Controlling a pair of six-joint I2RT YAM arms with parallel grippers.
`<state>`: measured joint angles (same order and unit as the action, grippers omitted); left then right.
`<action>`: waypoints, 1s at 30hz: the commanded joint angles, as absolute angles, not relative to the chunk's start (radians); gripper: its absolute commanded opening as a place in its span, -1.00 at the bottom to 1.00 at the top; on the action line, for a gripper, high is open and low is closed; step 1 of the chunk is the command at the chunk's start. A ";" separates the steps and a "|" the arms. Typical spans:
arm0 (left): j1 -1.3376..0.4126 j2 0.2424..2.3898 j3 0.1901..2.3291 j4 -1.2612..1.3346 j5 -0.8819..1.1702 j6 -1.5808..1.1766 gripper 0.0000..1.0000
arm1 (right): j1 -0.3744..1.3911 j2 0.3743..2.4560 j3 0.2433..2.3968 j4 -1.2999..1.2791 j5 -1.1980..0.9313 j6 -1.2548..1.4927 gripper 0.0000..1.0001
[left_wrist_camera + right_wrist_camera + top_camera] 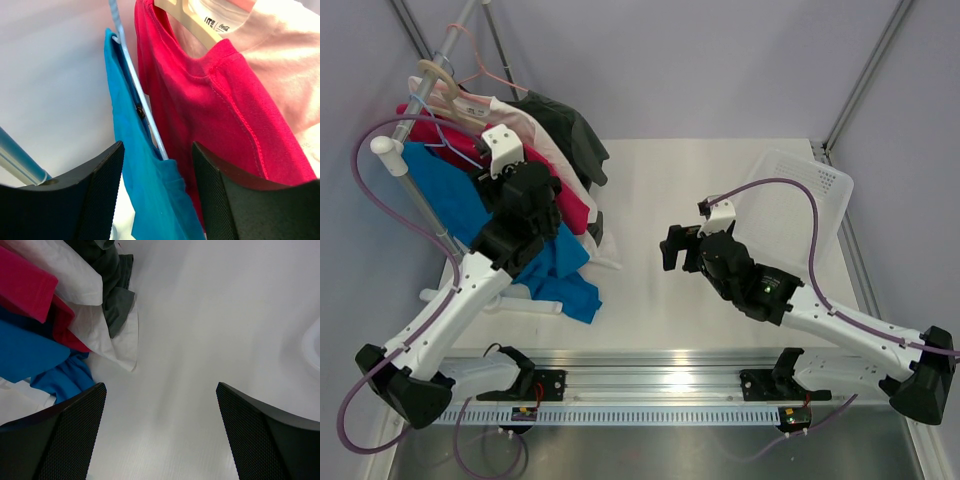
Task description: Remove the t-shirt from the hanger
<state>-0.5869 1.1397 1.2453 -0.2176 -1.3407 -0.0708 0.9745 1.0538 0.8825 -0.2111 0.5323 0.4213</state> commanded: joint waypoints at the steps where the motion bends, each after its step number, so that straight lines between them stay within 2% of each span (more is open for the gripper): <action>1: -0.578 1.166 1.246 -0.149 -1.378 -0.055 0.18 | 0.982 1.069 0.940 -0.219 0.541 0.405 0.99; 8: -0.539 1.187 1.223 -0.152 -1.382 -0.081 0.12 | 0.982 1.083 0.953 -0.239 0.555 0.405 0.99; 12: -0.531 1.187 1.232 -0.152 -1.381 -0.077 -0.28 | 0.980 1.080 0.954 -0.241 0.555 0.408 0.99; 13: -0.529 1.190 1.238 -0.152 -1.381 -0.074 -0.61 | 0.980 1.080 0.954 -0.242 0.555 0.408 0.99; 15: -0.526 1.198 1.244 -0.152 -1.384 -0.064 -0.99 | 0.982 1.078 0.957 -0.247 0.555 0.408 0.99; 30: -0.531 1.137 1.374 -0.175 -1.410 0.040 -1.00 | 0.982 1.089 0.957 -0.244 0.563 0.403 0.99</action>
